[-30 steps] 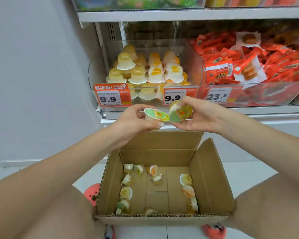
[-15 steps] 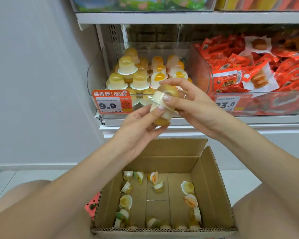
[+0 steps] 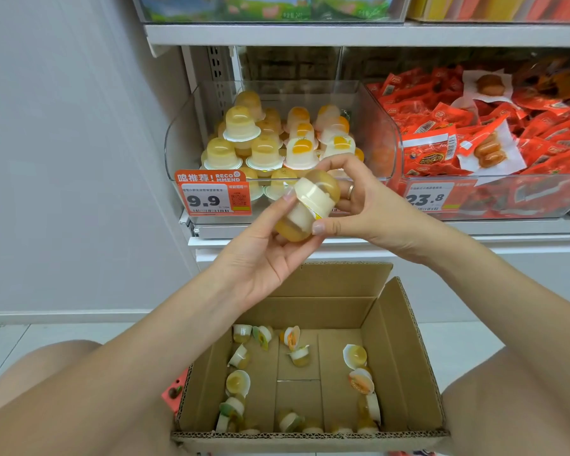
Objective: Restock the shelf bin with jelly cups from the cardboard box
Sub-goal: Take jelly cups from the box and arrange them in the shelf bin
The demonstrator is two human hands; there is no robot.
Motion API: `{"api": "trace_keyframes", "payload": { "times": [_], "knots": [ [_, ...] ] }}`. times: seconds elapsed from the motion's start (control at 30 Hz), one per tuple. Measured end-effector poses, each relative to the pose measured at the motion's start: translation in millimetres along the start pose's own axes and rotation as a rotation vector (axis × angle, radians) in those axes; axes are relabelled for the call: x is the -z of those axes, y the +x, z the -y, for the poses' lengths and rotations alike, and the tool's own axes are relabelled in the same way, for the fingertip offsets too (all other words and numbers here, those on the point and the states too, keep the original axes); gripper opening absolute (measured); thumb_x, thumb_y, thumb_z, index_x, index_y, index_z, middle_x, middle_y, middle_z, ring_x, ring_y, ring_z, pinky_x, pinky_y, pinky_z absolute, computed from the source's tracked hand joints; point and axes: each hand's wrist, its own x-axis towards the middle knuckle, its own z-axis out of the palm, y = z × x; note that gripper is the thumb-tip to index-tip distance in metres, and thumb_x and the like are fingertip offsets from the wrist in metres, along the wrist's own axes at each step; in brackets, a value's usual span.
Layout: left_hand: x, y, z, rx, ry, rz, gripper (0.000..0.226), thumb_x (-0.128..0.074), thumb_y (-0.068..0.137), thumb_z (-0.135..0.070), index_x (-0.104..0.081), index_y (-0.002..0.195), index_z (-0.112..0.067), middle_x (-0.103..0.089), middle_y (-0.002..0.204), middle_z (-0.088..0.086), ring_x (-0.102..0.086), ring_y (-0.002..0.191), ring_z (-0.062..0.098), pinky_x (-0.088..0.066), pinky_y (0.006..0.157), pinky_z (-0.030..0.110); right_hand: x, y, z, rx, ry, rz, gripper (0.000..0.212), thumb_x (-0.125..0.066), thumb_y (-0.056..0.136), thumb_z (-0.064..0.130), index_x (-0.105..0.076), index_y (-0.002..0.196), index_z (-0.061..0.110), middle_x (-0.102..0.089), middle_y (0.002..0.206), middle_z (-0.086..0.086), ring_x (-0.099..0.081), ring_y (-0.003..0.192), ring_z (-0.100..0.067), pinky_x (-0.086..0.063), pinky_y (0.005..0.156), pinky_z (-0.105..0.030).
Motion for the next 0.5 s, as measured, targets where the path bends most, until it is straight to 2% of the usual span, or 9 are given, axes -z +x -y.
{"api": "trace_keyframes", "payload": {
  "times": [0.13,0.2,0.33,0.4,0.5],
  "knots": [
    [2.0,0.1,2.3,0.056,0.034,-0.028,0.054,-0.068,0.074,-0.025,-0.057,0.121,0.000,-0.067,0.114,0.020,-0.066,0.104,0.029,-0.054,0.088,0.037,0.9,-1.1,-2.5,-0.035,-0.063,0.016,0.068,-0.078,0.063,0.016,-0.037,0.117,0.016,-0.065,0.091,-0.004,-0.064,0.086,-0.013,-0.053,0.083,-0.029],
    [2.3,-0.8,2.3,0.088,0.060,-0.020,0.058,-0.069,0.074,-0.027,-0.056,0.124,-0.002,-0.066,0.116,0.019,-0.067,0.104,0.028,-0.055,0.086,0.036,1.8,-1.3,-3.1,-0.046,-0.100,0.006,0.072,-0.080,0.060,0.018,-0.040,0.120,0.015,-0.065,0.093,-0.006,-0.064,0.084,-0.014,-0.053,0.081,-0.029],
    [1.8,-0.5,-0.2,0.125,0.084,-0.039,0.063,-0.072,0.071,-0.031,-0.056,0.125,-0.003,-0.068,0.114,0.017,-0.070,0.095,0.026,-0.059,0.076,0.033,-0.1,0.1,-0.8,-0.015,-0.174,0.009,0.072,-0.083,0.064,0.016,-0.051,0.129,0.021,-0.057,0.118,0.004,-0.060,0.103,-0.005,-0.050,0.093,-0.022],
    [2.1,0.8,-1.2,0.143,0.074,-0.058,0.065,-0.073,0.068,-0.032,-0.057,0.124,-0.003,-0.069,0.109,0.017,-0.071,0.088,0.026,-0.060,0.073,0.033,0.6,0.1,0.5,-0.025,-0.171,0.035,0.069,-0.081,0.065,0.017,-0.054,0.128,0.017,-0.059,0.117,0.007,-0.059,0.110,-0.008,-0.047,0.099,-0.024],
    [4.7,2.1,-0.9,0.158,0.070,-0.068,0.064,-0.074,0.067,-0.032,-0.059,0.121,-0.001,-0.069,0.105,0.018,-0.071,0.087,0.026,-0.060,0.074,0.034,-0.2,0.6,2.3,-0.039,-0.160,0.032,0.062,-0.079,0.065,0.016,-0.058,0.123,0.013,-0.064,0.110,0.004,-0.062,0.107,-0.012,-0.049,0.097,-0.025]
  ]
}}
